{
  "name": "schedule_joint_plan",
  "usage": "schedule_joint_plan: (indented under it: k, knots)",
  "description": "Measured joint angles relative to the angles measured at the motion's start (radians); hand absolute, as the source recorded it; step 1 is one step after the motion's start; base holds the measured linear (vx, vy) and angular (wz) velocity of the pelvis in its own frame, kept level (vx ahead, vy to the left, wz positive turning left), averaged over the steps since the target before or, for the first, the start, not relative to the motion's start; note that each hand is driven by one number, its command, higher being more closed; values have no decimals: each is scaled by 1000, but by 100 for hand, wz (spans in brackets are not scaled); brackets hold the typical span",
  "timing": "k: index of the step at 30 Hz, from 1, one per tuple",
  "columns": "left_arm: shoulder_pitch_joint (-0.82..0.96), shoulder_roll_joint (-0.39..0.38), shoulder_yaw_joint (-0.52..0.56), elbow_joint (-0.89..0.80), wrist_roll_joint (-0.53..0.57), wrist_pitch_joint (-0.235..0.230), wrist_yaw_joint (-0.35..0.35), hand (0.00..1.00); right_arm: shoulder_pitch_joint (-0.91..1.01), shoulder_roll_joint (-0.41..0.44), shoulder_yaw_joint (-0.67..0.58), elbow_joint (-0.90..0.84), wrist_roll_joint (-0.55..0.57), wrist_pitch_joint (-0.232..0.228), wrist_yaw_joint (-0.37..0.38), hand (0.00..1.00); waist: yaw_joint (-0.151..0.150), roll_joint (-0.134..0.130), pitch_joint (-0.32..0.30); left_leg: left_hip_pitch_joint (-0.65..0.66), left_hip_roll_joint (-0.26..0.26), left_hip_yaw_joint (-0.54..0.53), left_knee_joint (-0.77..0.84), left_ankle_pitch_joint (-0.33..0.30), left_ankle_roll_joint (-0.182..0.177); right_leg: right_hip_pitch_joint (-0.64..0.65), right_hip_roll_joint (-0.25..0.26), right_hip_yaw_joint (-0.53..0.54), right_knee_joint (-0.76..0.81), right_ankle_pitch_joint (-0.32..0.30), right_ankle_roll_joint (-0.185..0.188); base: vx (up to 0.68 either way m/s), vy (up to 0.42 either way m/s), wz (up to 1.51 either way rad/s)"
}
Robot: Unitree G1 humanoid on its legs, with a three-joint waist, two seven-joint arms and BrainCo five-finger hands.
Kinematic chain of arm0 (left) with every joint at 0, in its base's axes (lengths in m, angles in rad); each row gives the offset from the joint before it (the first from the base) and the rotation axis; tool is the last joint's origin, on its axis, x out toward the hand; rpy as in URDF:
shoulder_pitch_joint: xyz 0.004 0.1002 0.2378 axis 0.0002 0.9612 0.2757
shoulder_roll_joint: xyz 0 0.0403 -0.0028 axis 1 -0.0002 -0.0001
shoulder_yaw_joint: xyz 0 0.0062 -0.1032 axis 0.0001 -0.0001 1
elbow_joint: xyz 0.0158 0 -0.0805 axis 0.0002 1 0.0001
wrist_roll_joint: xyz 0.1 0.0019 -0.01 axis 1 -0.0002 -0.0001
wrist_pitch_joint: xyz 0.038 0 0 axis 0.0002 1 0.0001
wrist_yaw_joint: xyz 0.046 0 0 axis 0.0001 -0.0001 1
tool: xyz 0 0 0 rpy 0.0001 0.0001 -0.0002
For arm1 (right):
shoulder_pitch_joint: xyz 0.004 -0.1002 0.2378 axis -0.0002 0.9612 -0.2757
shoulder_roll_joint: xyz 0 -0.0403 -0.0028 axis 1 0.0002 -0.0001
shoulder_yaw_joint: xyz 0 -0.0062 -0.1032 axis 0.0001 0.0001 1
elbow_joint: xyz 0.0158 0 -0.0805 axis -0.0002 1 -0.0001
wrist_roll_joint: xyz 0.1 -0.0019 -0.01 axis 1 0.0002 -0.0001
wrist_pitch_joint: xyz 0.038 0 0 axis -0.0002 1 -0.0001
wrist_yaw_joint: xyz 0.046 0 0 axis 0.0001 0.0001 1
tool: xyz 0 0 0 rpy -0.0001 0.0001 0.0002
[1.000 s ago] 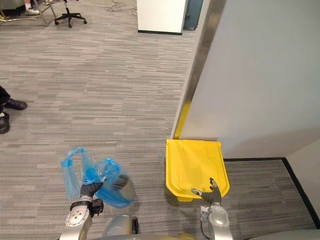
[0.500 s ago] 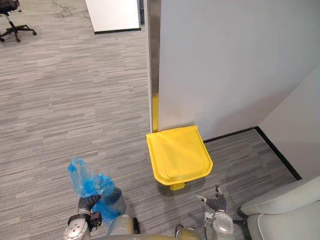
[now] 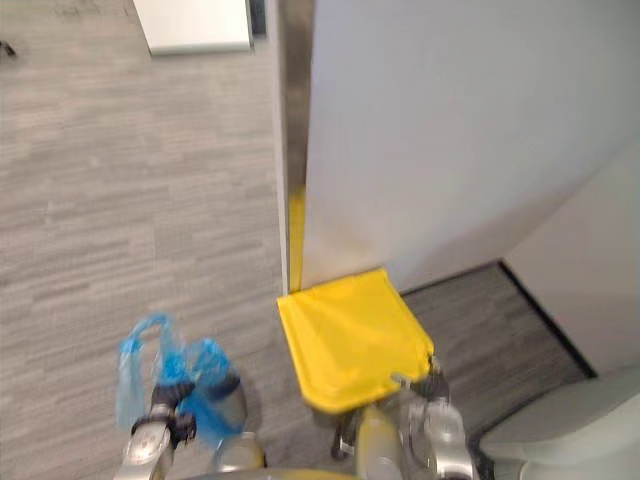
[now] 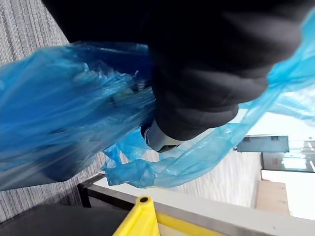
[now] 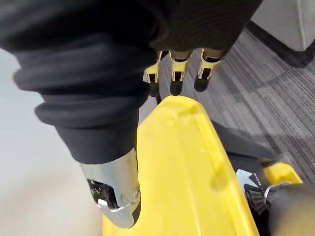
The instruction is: Gather rubbish on tea table into small bin, then transfer packed bag to large trash can.
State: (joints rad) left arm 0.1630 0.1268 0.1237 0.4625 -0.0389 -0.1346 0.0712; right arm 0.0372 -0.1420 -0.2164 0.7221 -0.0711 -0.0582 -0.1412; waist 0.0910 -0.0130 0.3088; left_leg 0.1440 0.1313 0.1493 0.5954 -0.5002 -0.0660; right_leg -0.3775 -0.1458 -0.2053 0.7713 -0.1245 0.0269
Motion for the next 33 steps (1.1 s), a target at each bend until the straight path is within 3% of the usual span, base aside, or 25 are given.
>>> schedule_joint_plan:
  k: [1, 2, 3, 5, 9, 14, 17, 22, 26, 28, 30, 31, 33]
  knots:
    - [-10, 3, 6, 2, 0, -7, 5, 100, -3, -5, -6, 8, 2, -1, 1, 0, 5, 23, -4, -17, 14, -30, 11, 1, 3, 11, 46, 17, -57, -50, 45, 338, -76, 0]
    - [-38, 23, 32, 11, -1, -9, 20, 100, -5, -1, -15, -2, 12, -5, -4, 0, 5, 63, -5, -79, 58, -98, 91, 1, 1, 75, 109, 32, -204, -20, -4, 309, -135, 4]
    - [-61, 43, 34, 17, -2, -8, 23, 100, -3, 9, -31, -1, 26, 11, -9, 0, -3, 67, 0, -93, 72, -141, 106, 5, -7, 83, 113, -3, -200, -11, -24, 297, -169, 33]
    - [-88, 37, 31, 16, -10, -9, 24, 100, 33, 38, -92, -3, 38, 27, -13, 0, -26, 65, -1, -100, 108, -179, 124, 32, -27, 128, 121, -71, -207, -42, -40, 195, -166, 69]
    - [-68, 3, -7, 19, -10, -5, 16, 100, 49, 82, -95, -59, 71, 24, -12, 0, -24, 57, -21, -119, 192, -181, 96, 48, -18, 147, 197, -91, -271, -34, -66, 119, -184, 26]
    - [-29, 3, -4, 17, -10, -6, 16, 100, 44, 96, -81, -71, 71, 17, -11, 0, -21, 47, -39, -123, 215, -179, -1, 60, -38, 132, 216, -67, -286, -24, -82, -12, -114, 37]
    - [22, 2, -4, 17, -10, -6, 15, 100, 64, 102, -80, -70, 68, 17, -11, 0, -22, 45, -82, -135, 219, -173, -24, 59, -39, 128, 225, -62, -307, -11, -84, -102, -58, 18]
    - [39, 2, -5, 16, -10, -5, 15, 100, 73, 103, -80, -68, 59, 20, -11, 0, -20, 27, -89, -154, 207, -172, 15, 53, -48, 141, 213, -71, -348, 35, -81, -195, -7, 4]
    - [43, 6, 9, 17, -10, -5, 16, 100, 85, 97, -77, -58, 29, 23, -8, 0, -17, -21, -69, -145, 136, -135, 11, 40, -53, 136, 143, -36, -337, 80, -25, -317, 98, -3]
    - [63, 17, 31, 18, -10, -5, 17, 100, 95, 89, -59, -35, 21, 26, -7, 0, 1, -41, -69, -151, 109, -110, 11, 62, -49, 137, 123, -10, -383, 124, -1, -355, 109, -32]
    - [73, 19, 61, 21, -12, -4, 20, 100, 122, 90, -59, -35, 21, 27, 3, 0, 7, -47, -73, -175, 109, -95, -8, 107, -38, 101, 99, 10, -256, 80, -13, -418, 44, -7]
    - [82, 25, 71, 20, -14, -4, 23, 100, 136, 91, -59, -35, 21, 29, 11, 0, 5, -46, -73, -171, 108, -95, -47, 142, -36, 92, 85, 26, -44, 13, -5, -361, -8, 20]
    - [82, 26, 66, 15, -29, -4, 23, 100, 141, 92, -59, -39, 21, 28, 11, 0, 7, -50, -75, -172, 99, -98, -96, 172, -41, 107, 61, 46, 130, -51, 23, -223, -69, 24]
